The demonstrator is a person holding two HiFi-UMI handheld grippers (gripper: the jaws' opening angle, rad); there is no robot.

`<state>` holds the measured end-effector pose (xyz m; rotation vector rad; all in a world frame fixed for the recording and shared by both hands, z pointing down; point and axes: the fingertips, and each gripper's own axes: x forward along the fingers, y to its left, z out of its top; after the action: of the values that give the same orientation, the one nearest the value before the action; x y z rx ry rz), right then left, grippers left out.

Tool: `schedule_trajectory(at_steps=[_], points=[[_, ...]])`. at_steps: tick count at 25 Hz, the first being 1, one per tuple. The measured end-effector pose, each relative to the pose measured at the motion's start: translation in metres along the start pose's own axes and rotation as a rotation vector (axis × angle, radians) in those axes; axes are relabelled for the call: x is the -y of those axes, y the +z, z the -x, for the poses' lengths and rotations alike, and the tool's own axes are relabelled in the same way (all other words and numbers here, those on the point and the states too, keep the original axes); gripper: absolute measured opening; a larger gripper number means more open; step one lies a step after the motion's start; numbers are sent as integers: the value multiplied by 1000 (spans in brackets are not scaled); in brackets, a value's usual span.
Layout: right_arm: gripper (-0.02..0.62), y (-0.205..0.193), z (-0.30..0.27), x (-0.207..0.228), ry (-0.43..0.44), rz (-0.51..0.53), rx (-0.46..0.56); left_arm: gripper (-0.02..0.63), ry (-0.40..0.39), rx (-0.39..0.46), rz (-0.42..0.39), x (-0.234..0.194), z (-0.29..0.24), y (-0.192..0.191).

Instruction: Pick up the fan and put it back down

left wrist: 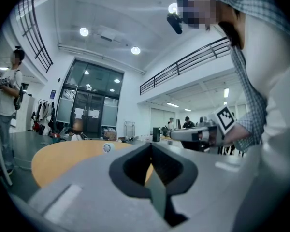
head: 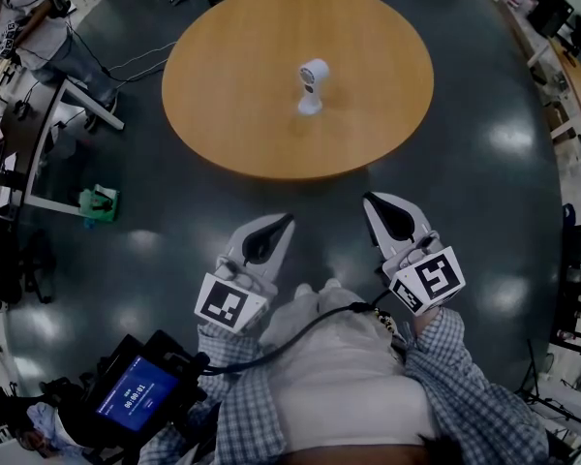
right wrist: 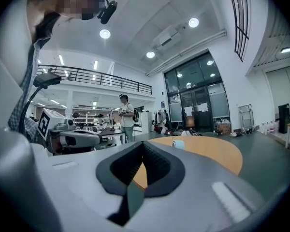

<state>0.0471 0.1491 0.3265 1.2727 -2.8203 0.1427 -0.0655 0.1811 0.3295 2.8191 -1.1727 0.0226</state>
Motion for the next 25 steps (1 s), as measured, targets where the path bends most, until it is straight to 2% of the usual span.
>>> schedule_trajectory(at_steps=[8,18,25], points=[[2,-3,34,22,26,-5,6,0,43,9,-28,30,-13,5],[2,-10,44,32,46,21,-21,0,62,10,-14,42,-22,-3],[2,-22,6,54,28,30,-48,0,54,35,9,1,-48,-12]])
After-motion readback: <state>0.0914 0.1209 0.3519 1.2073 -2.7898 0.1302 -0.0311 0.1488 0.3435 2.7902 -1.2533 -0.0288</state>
